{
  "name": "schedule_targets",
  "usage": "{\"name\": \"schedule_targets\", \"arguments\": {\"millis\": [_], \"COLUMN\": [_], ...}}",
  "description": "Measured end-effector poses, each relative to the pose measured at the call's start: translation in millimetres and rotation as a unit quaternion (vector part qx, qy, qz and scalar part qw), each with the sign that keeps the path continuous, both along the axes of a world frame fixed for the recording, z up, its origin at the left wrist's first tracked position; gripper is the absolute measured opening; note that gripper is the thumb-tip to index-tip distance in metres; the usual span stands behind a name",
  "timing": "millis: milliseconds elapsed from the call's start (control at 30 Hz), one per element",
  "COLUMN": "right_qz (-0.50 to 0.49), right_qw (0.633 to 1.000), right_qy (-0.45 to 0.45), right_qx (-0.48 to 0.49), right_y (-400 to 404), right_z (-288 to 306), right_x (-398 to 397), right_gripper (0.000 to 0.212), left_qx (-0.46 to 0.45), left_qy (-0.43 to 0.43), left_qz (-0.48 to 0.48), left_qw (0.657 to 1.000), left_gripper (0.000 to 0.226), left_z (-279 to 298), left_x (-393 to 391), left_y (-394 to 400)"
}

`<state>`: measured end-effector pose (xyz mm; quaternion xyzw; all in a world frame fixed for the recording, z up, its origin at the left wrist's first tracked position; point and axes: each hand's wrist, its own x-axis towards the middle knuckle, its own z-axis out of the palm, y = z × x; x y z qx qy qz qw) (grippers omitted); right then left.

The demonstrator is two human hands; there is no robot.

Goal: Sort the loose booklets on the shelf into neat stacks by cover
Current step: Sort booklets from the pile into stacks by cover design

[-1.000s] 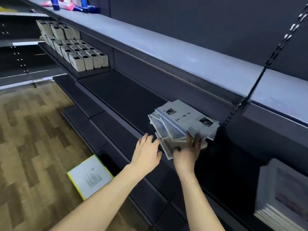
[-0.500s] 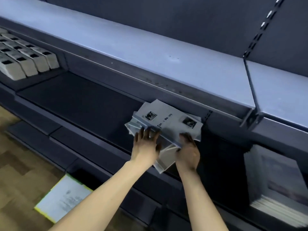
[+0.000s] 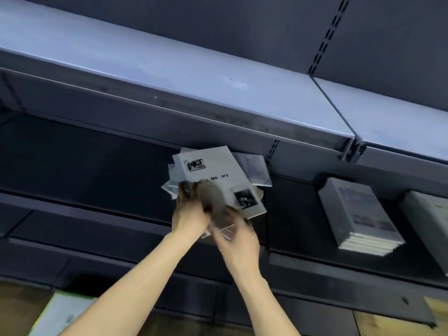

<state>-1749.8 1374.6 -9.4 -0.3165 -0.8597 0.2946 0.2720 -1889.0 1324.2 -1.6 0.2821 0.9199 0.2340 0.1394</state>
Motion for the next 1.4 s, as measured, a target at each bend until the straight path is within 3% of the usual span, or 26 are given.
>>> {"name": "schedule_targets", "arguments": {"millis": [67,167,300,533,833,1100,1400], "right_qz": [-0.068,-0.113,-0.131,-0.135,-0.178,-0.297,-0.362], "right_qw": [0.997,0.989,0.978,0.929,0.921,0.854,0.817], "right_qy": [0.024,-0.026,-0.072,-0.01,0.145,0.265,0.319], "right_qx": [0.004,-0.086,-0.148,-0.345,-0.313,-0.334,-0.316], "right_y": [19.5,55.3,66.7,24.3,17.9,47.4,69.7], "right_z": [-2.7,-1.2,8.9,11.6,42.7,50.7,57.3], "right_x": [-2.4,-10.7,-16.1,-0.6,44.0,114.5,216.1], "right_gripper": [0.06,0.079,0.061,0.044,0.018,0.013,0.016], "left_qx": [0.009,0.05,0.081,0.08,0.133,0.111,0.084], "left_qy": [-0.024,-0.05,-0.045,-0.013,0.019,0.105,0.07], "left_qz": [0.009,0.014,-0.001,-0.043,-0.123,-0.178,-0.272], "left_qw": [1.0,0.997,0.996,0.996,0.983,0.972,0.956], "left_gripper": [0.079,0.078,0.073,0.068,0.056,0.049,0.052], "left_z": [-1.6,-4.2,-3.2,3.7,14.4,37.2,44.4], "left_x": [-3.0,-0.7,-0.1,-8.3,4.8,40.5,142.7], "left_y": [-6.4,-13.9,-18.9,-24.9,-12.0,27.3,85.7]}}
